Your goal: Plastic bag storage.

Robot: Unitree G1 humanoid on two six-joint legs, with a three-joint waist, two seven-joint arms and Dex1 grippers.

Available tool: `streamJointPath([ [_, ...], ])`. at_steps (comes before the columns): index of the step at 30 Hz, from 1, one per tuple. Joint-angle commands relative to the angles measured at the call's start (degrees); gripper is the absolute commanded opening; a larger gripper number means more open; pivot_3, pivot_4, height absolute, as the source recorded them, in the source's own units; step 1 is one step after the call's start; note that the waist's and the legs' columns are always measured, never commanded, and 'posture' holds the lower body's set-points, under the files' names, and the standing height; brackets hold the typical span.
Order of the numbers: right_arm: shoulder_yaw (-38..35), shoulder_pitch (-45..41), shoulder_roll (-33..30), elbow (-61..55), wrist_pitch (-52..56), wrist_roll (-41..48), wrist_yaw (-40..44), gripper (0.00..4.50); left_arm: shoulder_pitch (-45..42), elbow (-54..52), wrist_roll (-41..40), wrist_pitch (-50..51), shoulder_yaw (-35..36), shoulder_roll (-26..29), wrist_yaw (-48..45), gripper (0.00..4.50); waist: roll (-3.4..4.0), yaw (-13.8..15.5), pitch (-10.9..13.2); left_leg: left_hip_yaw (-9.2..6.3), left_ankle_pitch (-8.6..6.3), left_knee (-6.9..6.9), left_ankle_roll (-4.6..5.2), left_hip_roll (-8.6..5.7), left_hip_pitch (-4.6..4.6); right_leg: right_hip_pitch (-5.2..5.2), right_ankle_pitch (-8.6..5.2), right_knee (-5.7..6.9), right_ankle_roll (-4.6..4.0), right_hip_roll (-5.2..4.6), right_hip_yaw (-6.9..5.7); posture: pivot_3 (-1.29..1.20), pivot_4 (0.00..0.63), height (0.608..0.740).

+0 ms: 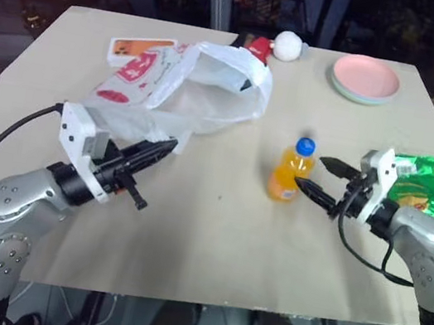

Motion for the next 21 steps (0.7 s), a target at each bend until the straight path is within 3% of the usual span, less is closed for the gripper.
streamJointPath([
  [1, 1.4, -2.3, -0.2, -2.0, -0.1, -0.3, 0.6, 4.5, -1.0, -1.6, -4.2, 1.0, 1.9, 1.0, 0.2, 0.07, 0.0, 0.0, 0.0, 0.0, 0.0, 0.0, 0.0, -0.01, 0.0, 0.0, 0.0, 0.0, 0.0, -0.01, 0.0, 0.0, 0.15, 0.74],
  [6, 3.9, -4.7, 2.1, -1.6, -0.1, -0.4, 0.5, 4.5, -1.1, -3.2, -9.4, 3.5, 0.8, 2.0, -0.1, 0.07, 0.0, -0.1, 0.0, 0.0, 0.0, 0.0, 0.0, 0.0, 0.0, -0.01, 0.0, 0.01, 0.0, 0.0, 0.0, 0.0, 0.15, 0.74],
  [9, 4.0, -6.1, 3.2, -0.2, -0.9, -1.2, -0.1, 3.82, -0.3, -4.0, -11.9, 4.7, 0.7, 2.8, -0.4, 0.0, 0.0, -0.1, 0.0, 0.01, 0.0, 0.0, 0.0, 0.0, -0.01, -0.01, 0.0, 0.0, 0.01, 0.0, 0.01, 0.0, 0.15, 0.74],
  [11, 3.3, -7.1, 3.8, 0.5, -1.0, -1.1, -0.6, 2.95, 0.6, -4.6, -13.3, 5.3, 0.8, 3.2, -0.7, 0.0, 0.01, -0.1, 0.0, 0.02, 0.0, 0.0, 0.0, 0.0, -0.01, -0.01, 0.0, 0.0, 0.01, 0.0, 0.01, 0.0, 0.15, 0.74],
  [13, 2.7, -8.0, 4.1, 0.8, -0.5, -0.6, -0.7, 2.69, 1.2, -4.8, -14.8, 5.7, 1.0, 3.3, -0.6, 0.0, 0.01, -0.1, 0.0, 0.02, 0.0, 0.0, 0.0, 0.0, -0.01, -0.01, 0.0, 0.0, 0.0, 0.0, 0.01, 0.0, 0.15, 0.74],
  [21, -0.9, -15.3, 3.9, 3.5, 1.9, 2.6, -1.1, 2.65, 1.0, -6.2, -17.3, 5.6, -1.0, 2.4, 0.9, 0.0, 0.1, -0.1, 0.1, 0.01, 0.0, -0.01, 0.0, 0.0, -0.02, -0.03, 0.0, 0.0, 0.0, 0.0, 0.01, 0.0, 0.15, 0.74],
])
